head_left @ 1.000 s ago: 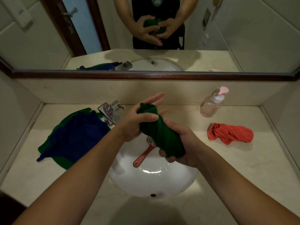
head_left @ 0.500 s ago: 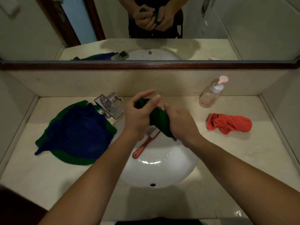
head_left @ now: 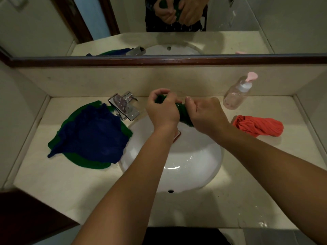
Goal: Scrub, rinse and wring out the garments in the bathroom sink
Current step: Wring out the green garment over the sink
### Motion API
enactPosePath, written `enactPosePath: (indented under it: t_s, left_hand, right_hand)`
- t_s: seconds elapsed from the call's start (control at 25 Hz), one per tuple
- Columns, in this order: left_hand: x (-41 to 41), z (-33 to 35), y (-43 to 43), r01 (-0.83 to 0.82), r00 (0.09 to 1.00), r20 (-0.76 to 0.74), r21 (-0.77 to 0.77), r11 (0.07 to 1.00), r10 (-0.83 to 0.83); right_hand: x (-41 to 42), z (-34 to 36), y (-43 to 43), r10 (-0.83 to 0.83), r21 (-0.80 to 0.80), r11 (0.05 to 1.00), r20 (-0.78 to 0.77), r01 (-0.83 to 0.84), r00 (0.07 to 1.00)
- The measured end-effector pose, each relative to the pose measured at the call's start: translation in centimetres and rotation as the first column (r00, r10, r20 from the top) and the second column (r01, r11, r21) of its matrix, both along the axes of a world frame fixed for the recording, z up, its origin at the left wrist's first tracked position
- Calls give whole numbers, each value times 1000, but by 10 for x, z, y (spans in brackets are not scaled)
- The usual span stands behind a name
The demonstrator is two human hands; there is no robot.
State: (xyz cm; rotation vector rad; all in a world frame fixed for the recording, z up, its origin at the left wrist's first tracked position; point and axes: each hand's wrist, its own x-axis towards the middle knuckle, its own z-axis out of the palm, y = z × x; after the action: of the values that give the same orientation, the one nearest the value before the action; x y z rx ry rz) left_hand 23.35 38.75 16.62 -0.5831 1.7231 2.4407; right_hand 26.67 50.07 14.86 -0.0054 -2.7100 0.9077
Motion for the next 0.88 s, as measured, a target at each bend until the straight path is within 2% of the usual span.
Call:
enactPosePath:
  t_s: [0.16,0.24,0.32,0.4,0.44,0.48,0.52,0.56,0.68,0.76,0.84,0.88]
  left_hand:
    - [-1,-6,4,-26,1000,-12,-34,999,25]
    - [-3,-9,2,0,1000,-16,-46,999,-1]
    - [-7,-12,-5,79,997,-8,-39,996,-79]
    - [-13,-17,-17,228,974,-13,-14,974,-228]
    - [-15,-20,-24,301,953,-24,3,954,-301]
    - [-18,-23,-30,365,931,-41,24,931,-364]
    - [-18,-24,-36,416,909,-58,34,909,-413]
    - [-19,-24,-40,451,891,-66,27,892,-448]
    - [-18,-24,-46,451,890,-54,-52,891,-453]
    - [-16,-26,-48,417,908,15,-132,899,-419]
    - [-14,-27,-50,495,868,111,-152,855,-483]
    - [-14,-28,-51,585,810,146,-155,796,-567]
  right_hand:
    - [-2,-2,2,27,55,998,-34,-25,999]
    - [-2,-3,-2,-19,47,999,39,17,999]
    - [1,-4,-5,-67,9,998,188,66,980]
    - [6,-6,-6,-44,-166,980,367,112,929]
    - [10,-4,-8,-10,-328,928,450,176,893]
    - [16,-1,-11,32,-495,826,519,270,854]
    - [21,1,-16,61,-592,727,561,348,826]
    - [25,3,-20,68,-613,698,573,372,817]
    - [35,2,-34,-35,-522,795,469,309,882]
    - [43,-1,-40,-86,-366,904,347,220,934]
    - [47,-5,-43,-75,-319,921,414,222,907]
    - [49,-7,-42,-59,-352,901,482,255,874]
